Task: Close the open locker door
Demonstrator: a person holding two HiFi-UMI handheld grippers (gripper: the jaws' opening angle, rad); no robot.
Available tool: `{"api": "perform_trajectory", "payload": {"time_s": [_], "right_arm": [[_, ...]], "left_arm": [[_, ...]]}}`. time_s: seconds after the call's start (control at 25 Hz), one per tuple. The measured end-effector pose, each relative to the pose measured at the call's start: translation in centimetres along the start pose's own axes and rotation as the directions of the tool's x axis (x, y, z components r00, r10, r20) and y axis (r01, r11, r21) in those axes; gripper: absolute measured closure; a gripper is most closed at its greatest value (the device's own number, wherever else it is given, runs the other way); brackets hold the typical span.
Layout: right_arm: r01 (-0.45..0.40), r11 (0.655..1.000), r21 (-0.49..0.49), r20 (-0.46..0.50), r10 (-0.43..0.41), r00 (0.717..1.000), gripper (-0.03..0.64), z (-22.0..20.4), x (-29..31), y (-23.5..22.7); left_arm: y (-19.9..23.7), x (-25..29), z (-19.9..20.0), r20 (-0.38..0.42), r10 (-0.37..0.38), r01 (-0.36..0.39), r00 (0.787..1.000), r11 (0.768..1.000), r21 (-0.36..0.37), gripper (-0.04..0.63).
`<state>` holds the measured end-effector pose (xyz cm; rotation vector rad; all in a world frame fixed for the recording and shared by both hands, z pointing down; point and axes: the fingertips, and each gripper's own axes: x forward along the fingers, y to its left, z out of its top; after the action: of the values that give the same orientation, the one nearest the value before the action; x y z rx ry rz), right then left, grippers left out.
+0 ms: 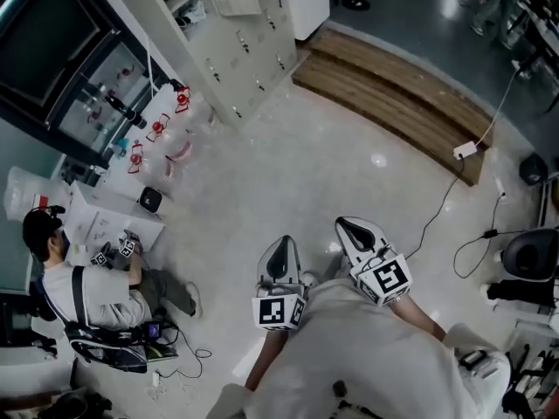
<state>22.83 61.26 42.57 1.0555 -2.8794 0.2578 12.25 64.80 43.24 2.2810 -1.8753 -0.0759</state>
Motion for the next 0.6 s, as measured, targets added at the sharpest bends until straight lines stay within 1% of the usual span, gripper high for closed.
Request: {"api": "perform_trajectory", "payload": {"time_s": [0.12,0.28,0.48,0.6], "right_arm": [[-0.023,1.000,0.022,0.052,0.022,0.998,0.588,1.1,-0.3,-2.1],[-0.056,0.998,0.024,0.074,0.054,0.996,0.588,1.7,-0.8,-4.8],[-0.079,0.996,0.029,0.074,0.076,0.994,0.586,1.3,-1.6,-7.7],[-0.085,0.996,0.025,0.075,0.083,0.994,0.586,1.4,-1.8,-8.6]], "left_arm": [[-1.4,1.4,0.6,0.016,0.013,-0.013,1.000,1.000,0.019,0.588],[-3.5,3.1,0.2,0.013,0.028,-0.028,1.000,0.998,0.049,0.588],[-6.2,4.7,-0.6,0.003,0.064,-0.064,0.998,0.998,0.026,0.588],[-6.6,5.4,-0.9,-0.001,0.075,-0.075,0.997,0.997,0.027,0.588]]}}
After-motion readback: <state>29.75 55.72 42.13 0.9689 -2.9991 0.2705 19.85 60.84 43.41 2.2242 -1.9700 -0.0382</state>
